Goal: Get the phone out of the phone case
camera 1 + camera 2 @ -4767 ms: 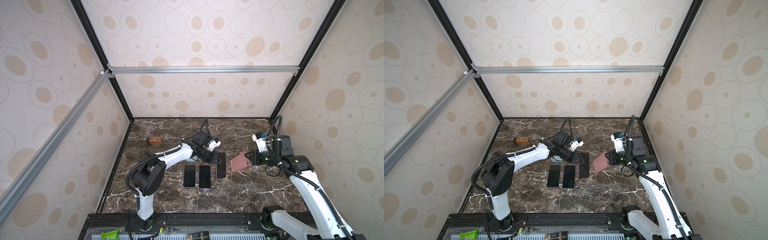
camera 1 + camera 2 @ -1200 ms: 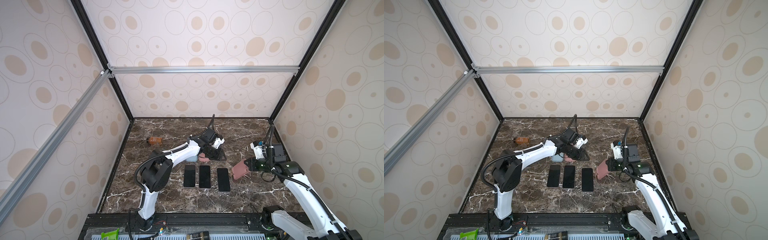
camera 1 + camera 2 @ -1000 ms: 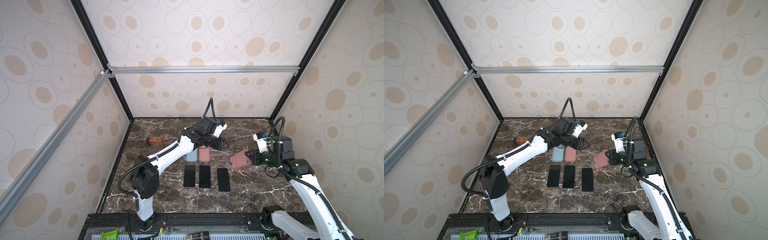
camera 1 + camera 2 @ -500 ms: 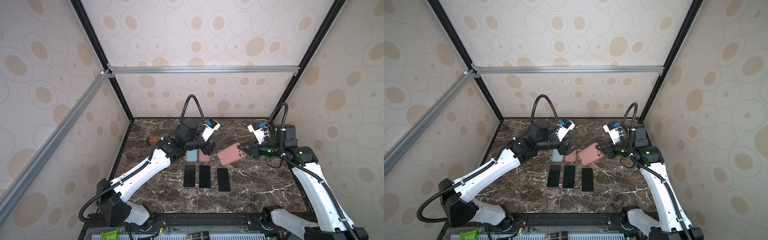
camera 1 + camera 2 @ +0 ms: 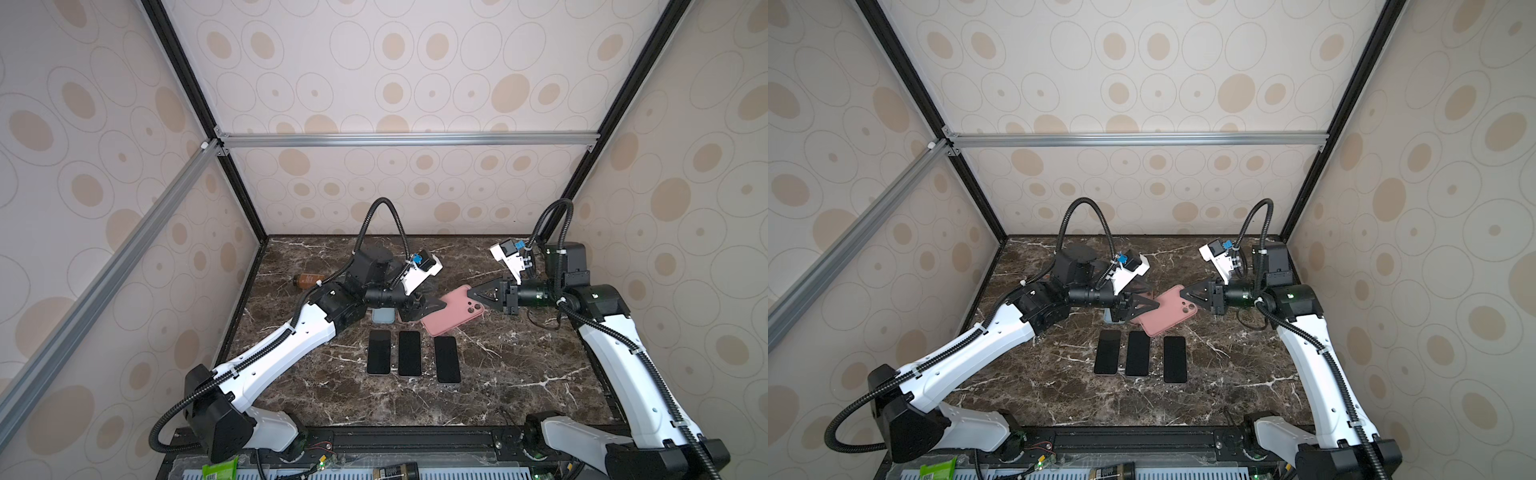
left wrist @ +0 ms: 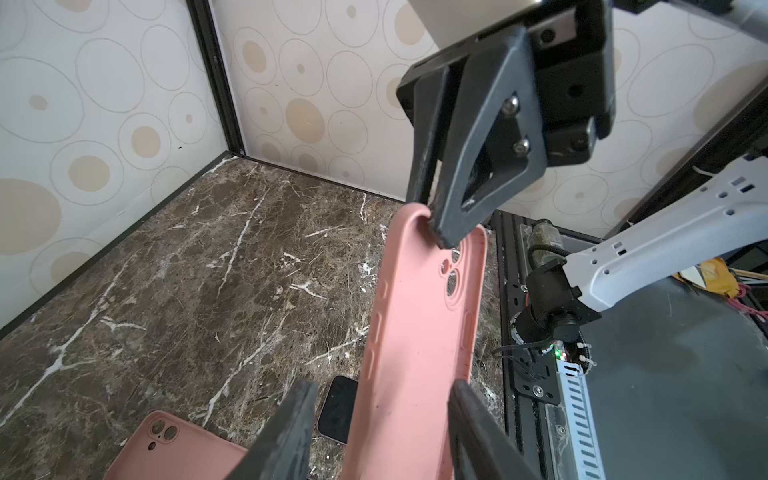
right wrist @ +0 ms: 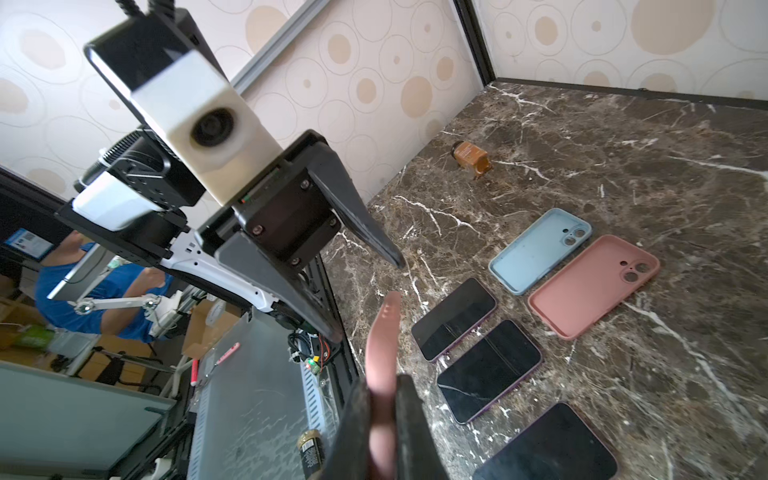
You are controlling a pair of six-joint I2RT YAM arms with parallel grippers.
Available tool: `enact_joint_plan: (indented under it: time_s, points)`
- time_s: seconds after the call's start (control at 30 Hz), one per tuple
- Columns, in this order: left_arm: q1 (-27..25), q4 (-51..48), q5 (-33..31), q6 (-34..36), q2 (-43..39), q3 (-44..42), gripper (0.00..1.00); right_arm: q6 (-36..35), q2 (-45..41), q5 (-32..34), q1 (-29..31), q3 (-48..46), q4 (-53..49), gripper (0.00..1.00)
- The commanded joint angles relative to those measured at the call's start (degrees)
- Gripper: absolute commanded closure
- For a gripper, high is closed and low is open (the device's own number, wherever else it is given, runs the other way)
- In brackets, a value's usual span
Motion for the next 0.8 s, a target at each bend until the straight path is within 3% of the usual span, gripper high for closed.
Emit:
enact_joint_plan:
  time_s: [0.0,0.53,0.63,0.77]
  points:
    - [0.2,-2.1,2.6,2.1,1.7,2.3,0.56,-0.2,-0.3,-3.4,-0.1,-0.5,1.2,1.0]
    - [0.2,-1.9,3.3,1.5,3.2,3.6,0.92,-0.9,0.2,-0.9,-0.1,-1.5,0.5,1.0]
    - [0.2,-1.4,3.0,0.8,3.1,3.5,0.99,-0.2,-0.5,0.8,-0.1,-1.5,1.7,1.0]
    - [0.1,1.1,-1.0,-1.5,2.6,2.4,1.0,1.7,-2.6,6.7,-0.1,-1.5,4.8,0.91]
